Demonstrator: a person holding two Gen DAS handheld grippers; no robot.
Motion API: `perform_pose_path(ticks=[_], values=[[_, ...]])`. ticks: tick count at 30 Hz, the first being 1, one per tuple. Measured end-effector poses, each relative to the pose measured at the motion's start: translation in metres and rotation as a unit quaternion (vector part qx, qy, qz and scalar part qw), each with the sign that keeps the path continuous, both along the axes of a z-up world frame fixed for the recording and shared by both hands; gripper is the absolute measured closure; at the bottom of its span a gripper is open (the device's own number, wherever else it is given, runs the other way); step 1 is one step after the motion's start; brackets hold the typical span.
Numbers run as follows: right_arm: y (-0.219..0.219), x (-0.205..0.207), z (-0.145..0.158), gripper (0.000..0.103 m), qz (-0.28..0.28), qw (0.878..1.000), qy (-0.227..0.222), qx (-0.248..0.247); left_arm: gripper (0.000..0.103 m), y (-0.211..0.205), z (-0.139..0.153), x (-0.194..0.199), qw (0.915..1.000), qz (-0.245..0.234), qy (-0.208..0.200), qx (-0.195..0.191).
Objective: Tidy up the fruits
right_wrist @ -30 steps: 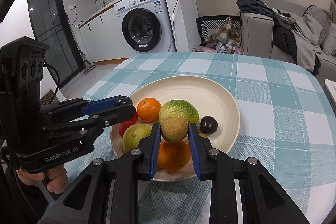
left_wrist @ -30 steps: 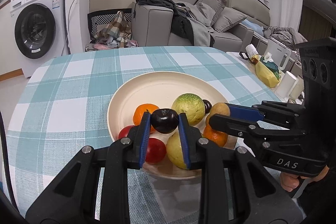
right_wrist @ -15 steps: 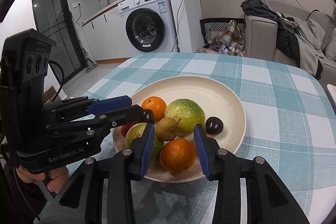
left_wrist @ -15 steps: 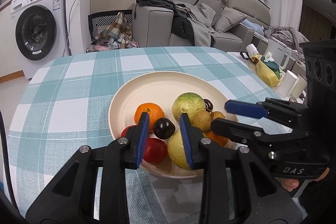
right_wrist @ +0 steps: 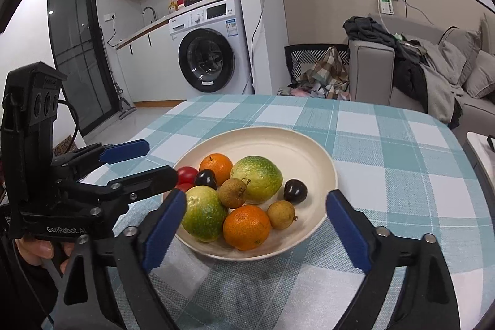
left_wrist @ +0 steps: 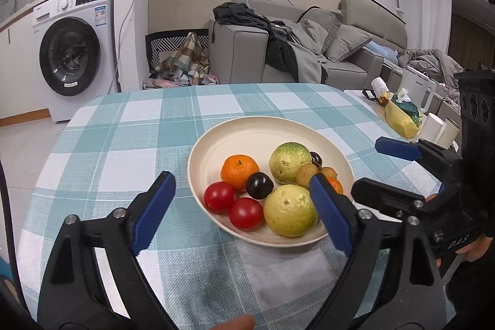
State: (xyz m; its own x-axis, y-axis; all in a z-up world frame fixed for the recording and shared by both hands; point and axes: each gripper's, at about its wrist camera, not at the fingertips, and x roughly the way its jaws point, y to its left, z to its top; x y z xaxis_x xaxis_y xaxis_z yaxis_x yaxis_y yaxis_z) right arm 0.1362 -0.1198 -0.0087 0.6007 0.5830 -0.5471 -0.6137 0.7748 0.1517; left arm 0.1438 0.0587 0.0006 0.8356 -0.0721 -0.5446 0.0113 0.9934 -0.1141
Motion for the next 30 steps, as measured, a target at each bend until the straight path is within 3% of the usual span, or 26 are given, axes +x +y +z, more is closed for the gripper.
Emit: perform_pose_path(ticks=[1, 2, 30], values=[[-0.002, -0.001, 0.001, 0.000, -0.001, 1.000, -0.003, 0.002, 0.002, 0.001, 0.001, -0.003, 1.0000, 0.001, -0.002, -0.001], [-0.002, -0.001, 0.001, 0.000, 0.000, 1.000, -0.003, 0.002, 0.001, 0.002, 0.001, -0.007, 1.0000, 0.003, -0.006, -0.002], [-0.033, -0.041, 0.006, 0.000, 0.002, 0.998, -0.043, 0.041, 0.001, 0.008, 0.002, -0.067, 0.9985, 0.037, -0.040, 0.010]])
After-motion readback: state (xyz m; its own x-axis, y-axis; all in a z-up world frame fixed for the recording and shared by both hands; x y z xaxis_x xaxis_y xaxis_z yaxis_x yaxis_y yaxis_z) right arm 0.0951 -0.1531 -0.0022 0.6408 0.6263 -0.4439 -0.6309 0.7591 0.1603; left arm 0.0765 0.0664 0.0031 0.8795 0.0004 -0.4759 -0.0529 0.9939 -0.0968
